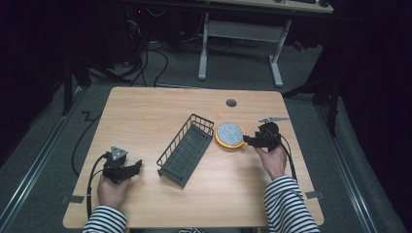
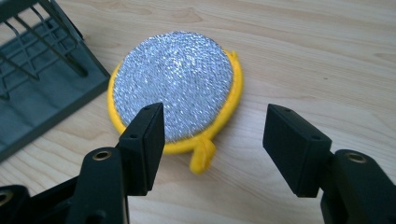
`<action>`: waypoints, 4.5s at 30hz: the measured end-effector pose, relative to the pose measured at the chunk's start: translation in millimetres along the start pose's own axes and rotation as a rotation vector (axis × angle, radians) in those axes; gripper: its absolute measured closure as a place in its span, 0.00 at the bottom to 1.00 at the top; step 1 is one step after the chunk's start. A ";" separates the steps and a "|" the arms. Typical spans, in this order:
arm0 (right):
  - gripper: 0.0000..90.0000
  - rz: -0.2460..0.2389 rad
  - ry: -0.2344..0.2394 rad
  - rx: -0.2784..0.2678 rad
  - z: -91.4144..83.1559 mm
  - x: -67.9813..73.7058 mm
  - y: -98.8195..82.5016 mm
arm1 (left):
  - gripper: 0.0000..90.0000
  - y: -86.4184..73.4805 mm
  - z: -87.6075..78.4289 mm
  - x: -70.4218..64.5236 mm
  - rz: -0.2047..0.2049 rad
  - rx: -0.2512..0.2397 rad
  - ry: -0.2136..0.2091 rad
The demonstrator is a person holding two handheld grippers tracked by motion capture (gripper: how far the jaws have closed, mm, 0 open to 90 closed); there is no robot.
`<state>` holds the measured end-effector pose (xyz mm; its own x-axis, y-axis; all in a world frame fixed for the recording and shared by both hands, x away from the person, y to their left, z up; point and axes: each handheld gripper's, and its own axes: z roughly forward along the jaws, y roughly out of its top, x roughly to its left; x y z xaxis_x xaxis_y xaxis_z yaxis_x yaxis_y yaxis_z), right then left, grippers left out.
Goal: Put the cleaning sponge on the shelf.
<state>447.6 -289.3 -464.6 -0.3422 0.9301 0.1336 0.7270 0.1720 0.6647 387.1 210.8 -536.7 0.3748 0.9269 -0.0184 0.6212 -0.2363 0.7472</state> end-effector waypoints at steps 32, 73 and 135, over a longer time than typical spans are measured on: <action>0.63 0.138 0.047 0.172 64.4 -5.5 18.8 | 0.36 0.2 -0.2 1.1 -0.007 0.003 0.003; 0.91 -0.134 0.164 -0.067 -44.9 31.3 74.0 | 0.36 0.2 0.1 0.8 -0.008 0.001 0.003; 0.90 -0.360 0.309 0.132 40.9 136.2 107.1 | 0.35 0.1 0.2 0.7 -0.007 0.000 0.003</action>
<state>503.2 -130.9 -405.2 -0.7314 0.6679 0.1375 0.5928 0.5231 0.6123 387.6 211.4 -536.8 0.3680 0.9296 -0.0217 0.6240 -0.2296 0.7469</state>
